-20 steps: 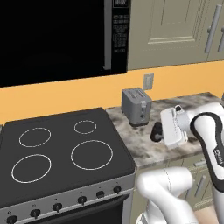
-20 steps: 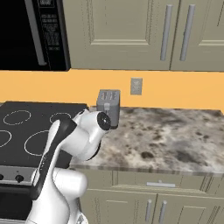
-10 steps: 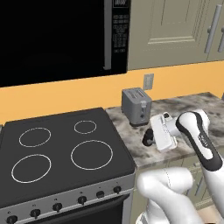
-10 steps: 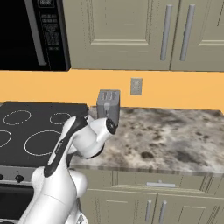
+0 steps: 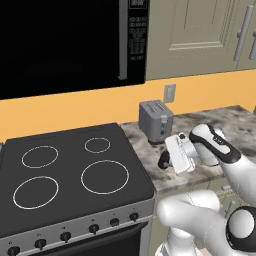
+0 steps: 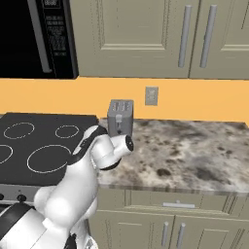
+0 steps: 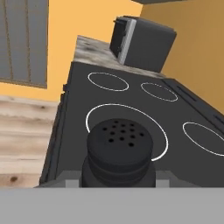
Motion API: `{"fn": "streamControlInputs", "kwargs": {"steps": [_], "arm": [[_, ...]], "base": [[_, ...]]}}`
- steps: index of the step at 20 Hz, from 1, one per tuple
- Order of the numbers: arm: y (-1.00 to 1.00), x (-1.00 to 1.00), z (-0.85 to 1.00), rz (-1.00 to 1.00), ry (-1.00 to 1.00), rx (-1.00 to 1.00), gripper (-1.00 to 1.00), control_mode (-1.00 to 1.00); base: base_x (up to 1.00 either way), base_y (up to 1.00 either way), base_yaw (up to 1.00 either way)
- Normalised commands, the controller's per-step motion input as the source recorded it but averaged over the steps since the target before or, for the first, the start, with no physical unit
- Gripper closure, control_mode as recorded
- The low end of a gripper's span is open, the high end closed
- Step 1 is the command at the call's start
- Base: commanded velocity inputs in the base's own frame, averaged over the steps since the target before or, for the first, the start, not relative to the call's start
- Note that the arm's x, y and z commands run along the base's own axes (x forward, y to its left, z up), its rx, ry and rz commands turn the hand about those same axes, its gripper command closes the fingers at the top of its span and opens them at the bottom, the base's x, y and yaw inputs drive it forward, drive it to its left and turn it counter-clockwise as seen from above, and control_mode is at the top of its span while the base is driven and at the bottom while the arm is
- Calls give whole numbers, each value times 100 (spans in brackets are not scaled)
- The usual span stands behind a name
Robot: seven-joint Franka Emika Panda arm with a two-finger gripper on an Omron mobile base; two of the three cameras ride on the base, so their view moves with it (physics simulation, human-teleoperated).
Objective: Collect the paprika, mayonnaise, and shaker from the cabinet and place them next to the stove.
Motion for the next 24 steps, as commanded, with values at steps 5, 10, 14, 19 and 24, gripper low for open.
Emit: {"fn": "streamControlInputs", "kwargs": {"steps": [5, 10, 14, 19, 24], "arm": [[-4, 52, -19, 10, 5, 0, 100, -100], [0, 46, -9, 7, 5, 0, 100, -100], [0, 40, -21, 4, 3, 0, 100, -100], [4, 16, -32, 1, 1, 0, 100, -100], [13, 7, -39, 0, 0, 0, 100, -100]], "base": [[0, 0, 0], [0, 0, 0], [0, 0, 0], [0, 0, 0], [0, 0, 0]]}}
